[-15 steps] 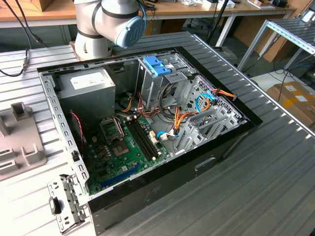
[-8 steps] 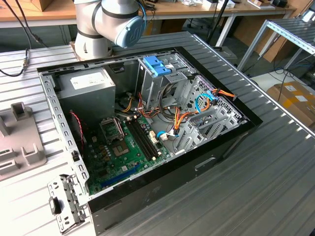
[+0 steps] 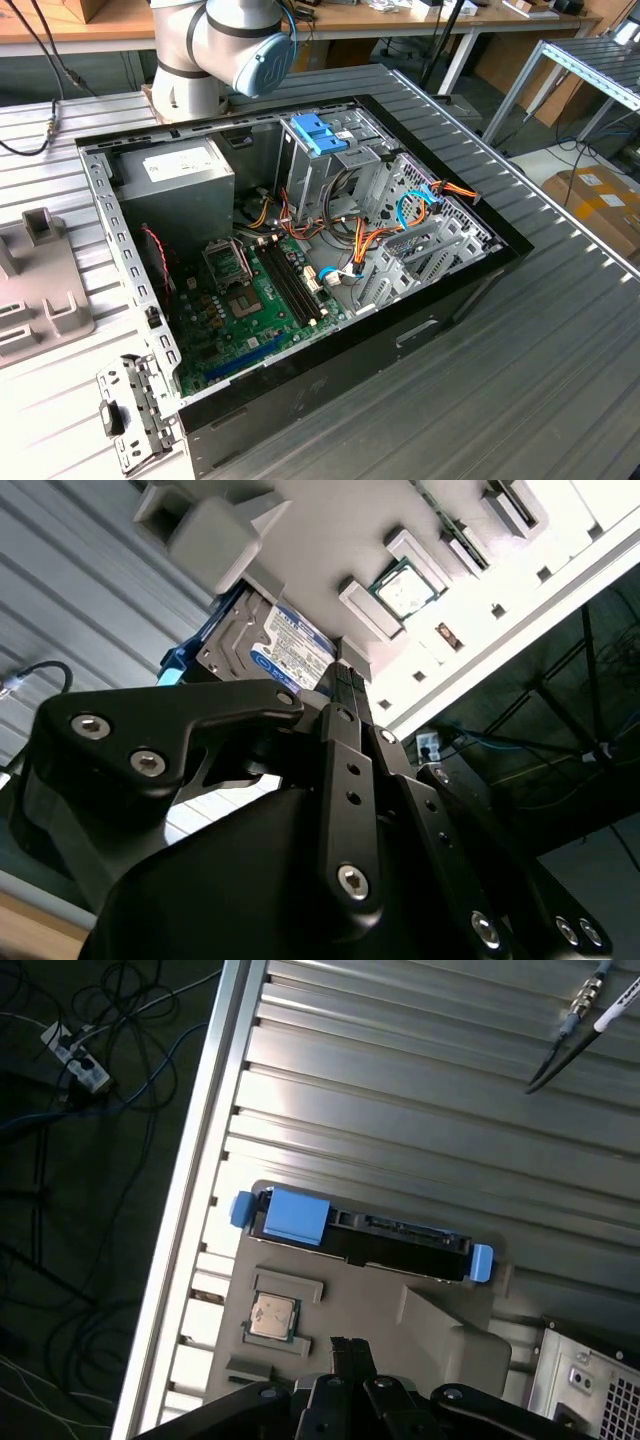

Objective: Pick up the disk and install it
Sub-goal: 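Pick up the disk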

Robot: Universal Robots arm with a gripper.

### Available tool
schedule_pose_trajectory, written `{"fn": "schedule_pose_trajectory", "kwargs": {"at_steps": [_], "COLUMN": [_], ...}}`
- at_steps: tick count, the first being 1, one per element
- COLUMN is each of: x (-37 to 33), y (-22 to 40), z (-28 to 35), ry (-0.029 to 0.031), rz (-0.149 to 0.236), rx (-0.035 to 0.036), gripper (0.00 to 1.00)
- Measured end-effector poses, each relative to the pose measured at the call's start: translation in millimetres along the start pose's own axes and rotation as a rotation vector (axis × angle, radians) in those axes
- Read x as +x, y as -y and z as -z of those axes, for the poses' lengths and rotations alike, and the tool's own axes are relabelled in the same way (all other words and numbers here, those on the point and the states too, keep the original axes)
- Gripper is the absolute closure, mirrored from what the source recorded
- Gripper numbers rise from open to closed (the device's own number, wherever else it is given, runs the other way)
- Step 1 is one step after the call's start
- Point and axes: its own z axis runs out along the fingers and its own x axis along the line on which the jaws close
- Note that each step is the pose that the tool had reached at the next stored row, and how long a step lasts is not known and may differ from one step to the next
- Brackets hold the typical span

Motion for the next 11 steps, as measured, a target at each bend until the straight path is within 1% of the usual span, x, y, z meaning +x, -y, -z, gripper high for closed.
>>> {"fn": "schedule_pose_trajectory", "kwargs": {"at_steps": [6,11], "x": [0.0,0.0], "y": [0.0,0.0], "z": [0.0,0.0], "ry": [-0.001,-0.0021], "rz": [0.029,0.063], "rx": [-0.0007,-0.0015], "gripper": [0.89,0.89]}}
